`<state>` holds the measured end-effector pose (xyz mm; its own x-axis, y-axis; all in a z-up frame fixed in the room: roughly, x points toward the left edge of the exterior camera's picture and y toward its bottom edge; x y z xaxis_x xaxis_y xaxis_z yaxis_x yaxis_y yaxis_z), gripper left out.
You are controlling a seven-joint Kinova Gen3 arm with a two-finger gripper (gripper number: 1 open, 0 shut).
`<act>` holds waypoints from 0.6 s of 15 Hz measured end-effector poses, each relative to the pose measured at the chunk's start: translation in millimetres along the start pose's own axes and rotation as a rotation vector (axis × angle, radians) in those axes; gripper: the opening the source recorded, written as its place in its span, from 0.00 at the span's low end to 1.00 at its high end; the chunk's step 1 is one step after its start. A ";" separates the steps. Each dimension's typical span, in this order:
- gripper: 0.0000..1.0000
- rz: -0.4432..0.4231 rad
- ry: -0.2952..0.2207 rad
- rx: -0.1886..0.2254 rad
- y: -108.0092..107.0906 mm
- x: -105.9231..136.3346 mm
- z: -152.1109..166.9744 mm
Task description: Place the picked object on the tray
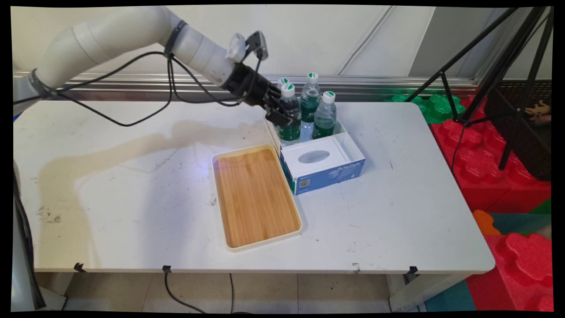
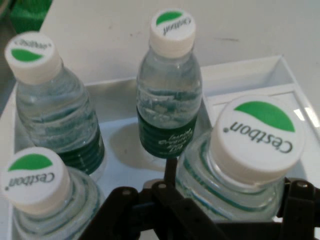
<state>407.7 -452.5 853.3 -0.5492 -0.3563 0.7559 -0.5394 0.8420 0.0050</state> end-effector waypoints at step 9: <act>0.00 0.021 0.058 -0.013 13.5 9.4 -77.8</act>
<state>444.9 -413.0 911.5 -0.5216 -0.3150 0.7929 -0.5197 0.8543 -0.0025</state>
